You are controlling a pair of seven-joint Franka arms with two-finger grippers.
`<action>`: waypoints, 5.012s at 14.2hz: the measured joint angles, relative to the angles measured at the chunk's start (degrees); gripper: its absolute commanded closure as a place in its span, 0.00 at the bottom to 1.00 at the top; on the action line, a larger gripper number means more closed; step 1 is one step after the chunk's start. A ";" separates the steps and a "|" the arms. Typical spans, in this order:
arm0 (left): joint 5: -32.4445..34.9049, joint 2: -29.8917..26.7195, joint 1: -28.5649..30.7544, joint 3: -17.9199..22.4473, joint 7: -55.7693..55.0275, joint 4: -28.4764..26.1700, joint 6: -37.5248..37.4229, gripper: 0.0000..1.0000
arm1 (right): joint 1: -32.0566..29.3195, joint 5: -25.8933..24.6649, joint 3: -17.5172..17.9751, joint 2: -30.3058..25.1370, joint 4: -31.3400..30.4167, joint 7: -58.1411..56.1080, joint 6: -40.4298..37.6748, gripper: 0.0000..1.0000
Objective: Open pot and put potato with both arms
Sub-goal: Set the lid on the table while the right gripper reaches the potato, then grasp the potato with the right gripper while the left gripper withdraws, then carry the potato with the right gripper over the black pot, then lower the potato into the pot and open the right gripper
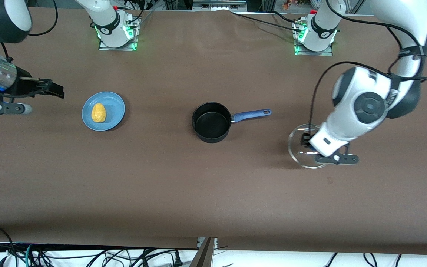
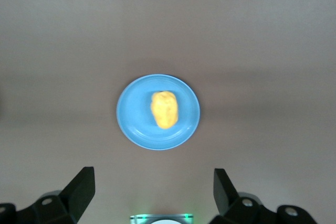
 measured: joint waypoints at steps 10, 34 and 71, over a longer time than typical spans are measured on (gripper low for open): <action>-10.65 4.04 3.89 15.19 32.86 -17.87 25.93 0.48 | 1.24 -7.38 1.48 1.42 -26.98 -0.06 31.14 0.00; -9.87 -10.16 3.58 8.88 11.45 15.05 -29.85 0.00 | 1.28 -9.40 4.43 9.24 -25.29 3.83 30.21 0.69; -9.83 -10.04 4.34 7.33 6.52 15.01 -29.88 0.00 | 31.28 4.06 12.28 45.06 22.27 47.04 29.19 0.69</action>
